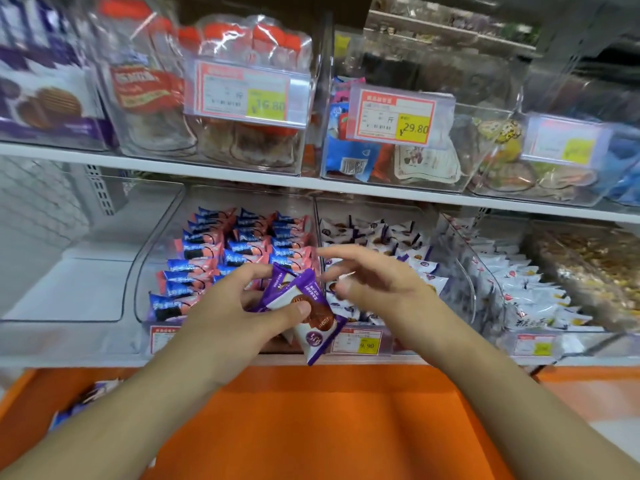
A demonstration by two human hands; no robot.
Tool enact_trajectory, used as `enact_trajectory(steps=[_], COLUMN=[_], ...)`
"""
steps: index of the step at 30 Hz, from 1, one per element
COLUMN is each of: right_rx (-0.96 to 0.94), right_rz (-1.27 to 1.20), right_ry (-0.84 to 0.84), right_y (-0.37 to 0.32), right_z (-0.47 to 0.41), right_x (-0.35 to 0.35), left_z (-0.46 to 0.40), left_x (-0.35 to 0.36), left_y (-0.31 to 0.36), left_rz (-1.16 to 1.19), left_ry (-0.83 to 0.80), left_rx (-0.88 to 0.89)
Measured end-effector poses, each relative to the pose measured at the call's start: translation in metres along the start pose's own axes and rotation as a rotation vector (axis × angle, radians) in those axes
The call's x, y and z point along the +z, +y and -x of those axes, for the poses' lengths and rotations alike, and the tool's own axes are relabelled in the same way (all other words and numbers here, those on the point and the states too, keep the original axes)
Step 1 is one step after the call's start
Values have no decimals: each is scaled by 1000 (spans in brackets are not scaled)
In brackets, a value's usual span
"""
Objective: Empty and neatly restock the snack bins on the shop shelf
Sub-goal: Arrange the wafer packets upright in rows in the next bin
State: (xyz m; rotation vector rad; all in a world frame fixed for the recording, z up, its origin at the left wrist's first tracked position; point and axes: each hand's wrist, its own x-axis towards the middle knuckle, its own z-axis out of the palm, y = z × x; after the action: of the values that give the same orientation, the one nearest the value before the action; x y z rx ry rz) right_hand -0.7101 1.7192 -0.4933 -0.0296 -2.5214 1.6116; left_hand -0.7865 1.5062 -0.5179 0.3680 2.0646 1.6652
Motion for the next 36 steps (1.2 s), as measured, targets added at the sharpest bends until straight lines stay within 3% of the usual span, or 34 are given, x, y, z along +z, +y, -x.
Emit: enact_trajectory(steps=[2, 4, 8, 16, 21, 36], right_rx=[-65, -53, 67, 126, 114, 4], right_rz=[130, 235, 207, 180, 421, 1045], right_ry=[-88, -71, -43, 226, 349, 304], right_y=[-7, -5, 0, 24, 50, 88], right_z=[11, 14, 17, 4, -12, -45], right_x=[9, 14, 14, -10, -17, -8], left_z=[4, 7, 11, 3, 1, -4], left_x=[2, 4, 6, -5, -7, 1], left_y=[2, 3, 6, 5, 4, 4], left_rz=[-9, -10, 111, 113, 95, 180], left_ry=[11, 13, 2, 115, 102, 79], left_rx=[7, 7, -15, -32, -35, -102])
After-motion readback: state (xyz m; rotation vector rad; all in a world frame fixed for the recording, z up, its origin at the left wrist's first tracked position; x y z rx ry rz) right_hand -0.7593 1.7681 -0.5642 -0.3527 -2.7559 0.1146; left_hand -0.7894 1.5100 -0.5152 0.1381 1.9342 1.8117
